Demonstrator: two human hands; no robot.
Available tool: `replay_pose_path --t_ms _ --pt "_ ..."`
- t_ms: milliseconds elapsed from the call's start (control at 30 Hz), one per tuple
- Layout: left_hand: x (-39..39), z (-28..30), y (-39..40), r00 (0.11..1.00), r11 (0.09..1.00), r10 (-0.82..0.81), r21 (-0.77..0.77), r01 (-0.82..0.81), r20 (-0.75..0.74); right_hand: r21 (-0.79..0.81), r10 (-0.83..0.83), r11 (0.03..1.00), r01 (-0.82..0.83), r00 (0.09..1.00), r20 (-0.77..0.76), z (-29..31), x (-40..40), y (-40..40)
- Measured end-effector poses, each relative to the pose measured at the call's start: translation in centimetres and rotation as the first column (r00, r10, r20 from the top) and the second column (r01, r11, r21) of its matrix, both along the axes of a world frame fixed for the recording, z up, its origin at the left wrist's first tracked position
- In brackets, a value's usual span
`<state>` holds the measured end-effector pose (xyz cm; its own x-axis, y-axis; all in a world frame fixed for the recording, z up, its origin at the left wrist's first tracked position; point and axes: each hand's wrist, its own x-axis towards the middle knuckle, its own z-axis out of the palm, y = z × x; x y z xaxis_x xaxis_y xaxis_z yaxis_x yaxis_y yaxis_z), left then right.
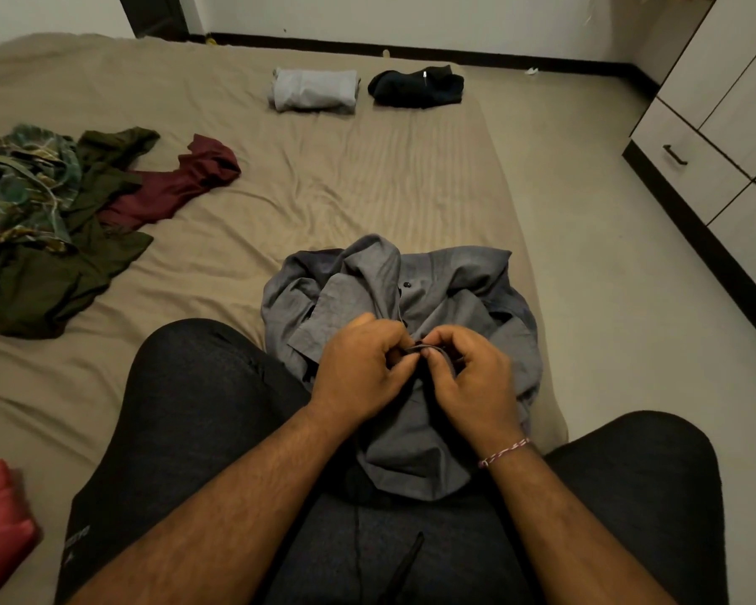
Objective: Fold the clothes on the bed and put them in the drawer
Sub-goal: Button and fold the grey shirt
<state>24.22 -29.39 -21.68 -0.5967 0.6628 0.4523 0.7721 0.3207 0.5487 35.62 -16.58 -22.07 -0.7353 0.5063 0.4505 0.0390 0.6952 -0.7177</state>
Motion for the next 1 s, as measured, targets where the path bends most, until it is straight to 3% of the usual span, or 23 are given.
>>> replay_pose_path --t_ms 233,367,533,767,833,933,1000 --pt "0.9 -0.5 0.1 0.992 0.995 -0.104 -0.007 0.104 -0.075 0.064 -0.060 0.996 0.058 0.998 0.029 -0.2 -0.2 -0.2" --pt "0.9 -0.4 0.1 0.995 0.995 -0.075 0.077 0.070 0.058 0.024 -0.007 1.000 0.008 1.000 -0.008 0.1 -0.2 0.2" --pt "0.3 -0.5 0.0 0.988 0.991 -0.130 0.042 0.127 0.077 -0.006 0.049 0.999 -0.049 0.998 -0.028 0.2 0.0 0.2" --pt "-0.2 -0.2 0.0 0.966 0.994 -0.082 0.091 0.061 0.245 -0.049 -0.026 0.999 0.024 0.998 -0.053 0.3 -0.1 0.4" --pt "-1.3 0.3 -0.5 0.961 0.992 -0.124 0.045 0.117 0.248 -0.094 -0.055 0.994 0.054 0.998 -0.018 0.6 -0.1 0.9" --pt "-3.1 1.3 -1.7 0.944 0.951 -0.240 -0.141 0.275 0.225 -0.163 -0.044 0.985 0.052 0.998 0.050 1.0 0.4 2.2" --pt "-4.1 1.6 -2.5 0.959 0.928 -0.236 -0.258 0.270 0.154 -0.203 0.002 0.979 0.014 0.997 0.080 1.4 0.8 2.8"
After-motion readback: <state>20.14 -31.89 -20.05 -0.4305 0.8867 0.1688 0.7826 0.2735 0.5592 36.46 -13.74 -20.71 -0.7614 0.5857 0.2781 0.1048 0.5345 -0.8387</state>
